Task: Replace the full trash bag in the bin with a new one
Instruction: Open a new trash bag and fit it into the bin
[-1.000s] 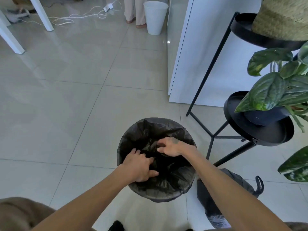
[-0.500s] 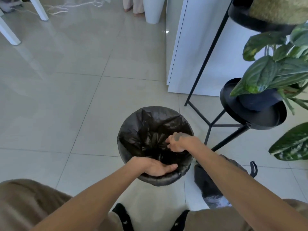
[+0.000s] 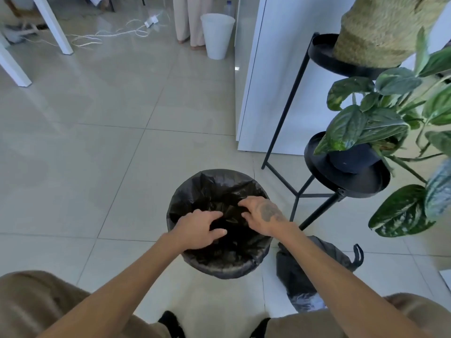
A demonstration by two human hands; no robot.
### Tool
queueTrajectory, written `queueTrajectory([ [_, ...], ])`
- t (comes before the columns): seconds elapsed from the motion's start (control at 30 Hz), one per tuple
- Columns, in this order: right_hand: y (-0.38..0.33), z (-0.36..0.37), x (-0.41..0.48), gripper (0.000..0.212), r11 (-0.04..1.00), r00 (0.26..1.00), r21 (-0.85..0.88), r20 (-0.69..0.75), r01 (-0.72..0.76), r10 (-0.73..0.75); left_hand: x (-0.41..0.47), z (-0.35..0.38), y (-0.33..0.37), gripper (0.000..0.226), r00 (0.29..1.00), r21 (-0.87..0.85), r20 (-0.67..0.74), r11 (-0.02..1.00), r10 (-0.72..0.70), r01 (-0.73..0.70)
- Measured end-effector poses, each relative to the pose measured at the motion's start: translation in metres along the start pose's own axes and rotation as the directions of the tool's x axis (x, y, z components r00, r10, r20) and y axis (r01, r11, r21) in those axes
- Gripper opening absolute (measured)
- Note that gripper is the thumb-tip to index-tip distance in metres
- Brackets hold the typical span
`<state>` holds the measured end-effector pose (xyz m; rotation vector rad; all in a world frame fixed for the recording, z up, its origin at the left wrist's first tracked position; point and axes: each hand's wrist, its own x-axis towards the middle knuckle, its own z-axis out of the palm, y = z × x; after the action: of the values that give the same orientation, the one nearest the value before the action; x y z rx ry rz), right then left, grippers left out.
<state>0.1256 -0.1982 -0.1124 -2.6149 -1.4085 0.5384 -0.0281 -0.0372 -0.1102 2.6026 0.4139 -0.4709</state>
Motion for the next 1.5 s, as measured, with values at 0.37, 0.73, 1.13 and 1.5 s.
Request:
queueTrajectory([
  [0.37,-0.013,0.011,-0.086,0.068,0.912,0.869,0.140,-0.278,-0.385,0.410,-0.037,0.011,-0.038,0.057,0.768,-0.211,-0.483,0.907,-0.420,0.364],
  [0.73,-0.051,0.051,-0.096,0.105,0.589,0.782,0.638,0.034,-0.496,0.622,-0.053,0.046,-0.027,0.066,0.675,-0.685,-0.333,0.661,-0.658,0.307],
  [1.13,-0.032,0.018,-0.037,0.080,0.564,0.729,0.642,-0.011,-0.519,0.684,-0.003,0.028,-0.024,0.042,0.625,-0.852,-0.322,0.506,-0.711,0.136],
  [1.5,0.026,-0.030,0.059,0.076,0.584,0.689,0.636,-0.112,-0.504,0.716,0.108,-0.033,-0.025,0.043,0.651,-0.865,-0.346,0.499,-0.676,0.058],
])
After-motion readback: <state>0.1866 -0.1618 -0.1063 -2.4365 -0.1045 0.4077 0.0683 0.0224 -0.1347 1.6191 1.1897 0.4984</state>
